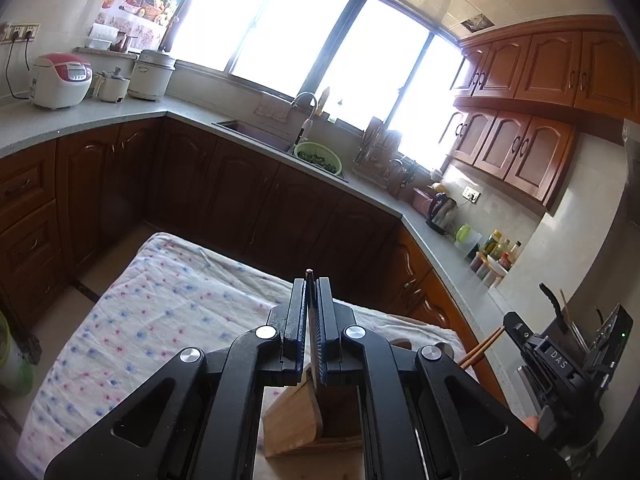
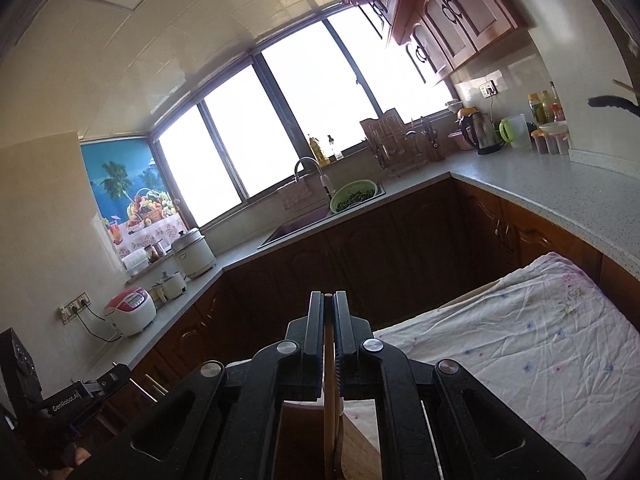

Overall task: Organize utensils
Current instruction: 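Lower both chopsticks into the holder and open both tools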

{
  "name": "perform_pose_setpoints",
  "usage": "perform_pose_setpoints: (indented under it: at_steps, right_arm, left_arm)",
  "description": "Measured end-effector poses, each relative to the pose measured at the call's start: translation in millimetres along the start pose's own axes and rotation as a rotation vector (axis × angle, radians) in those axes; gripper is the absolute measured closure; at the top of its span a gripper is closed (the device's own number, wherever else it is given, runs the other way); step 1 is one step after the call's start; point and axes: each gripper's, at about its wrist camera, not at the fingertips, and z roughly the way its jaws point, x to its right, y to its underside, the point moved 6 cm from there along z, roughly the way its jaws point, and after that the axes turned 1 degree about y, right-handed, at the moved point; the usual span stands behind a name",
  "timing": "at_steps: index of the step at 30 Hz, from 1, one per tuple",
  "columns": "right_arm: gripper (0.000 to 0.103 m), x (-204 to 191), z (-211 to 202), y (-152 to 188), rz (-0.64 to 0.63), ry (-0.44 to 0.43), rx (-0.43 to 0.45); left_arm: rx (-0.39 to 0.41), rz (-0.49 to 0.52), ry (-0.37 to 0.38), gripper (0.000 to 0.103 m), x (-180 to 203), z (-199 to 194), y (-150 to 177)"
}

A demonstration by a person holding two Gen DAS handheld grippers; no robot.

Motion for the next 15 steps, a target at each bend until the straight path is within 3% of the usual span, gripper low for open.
perform_pose_setpoints:
  at_steps: [5,15]
  right_arm:
    - [0.098,4.1,2.5,9.1,0.009,-0.011,-0.02]
    - [0.093,4.2,4.4,8.6,0.0,-0.018,-0.066]
  left_arm:
    - [-0.037,0.02,0.005,0.099,6.6,9.0,19.7]
    - [-0.077,0.029,-0.012,0.096,9.7,11.4,20.6]
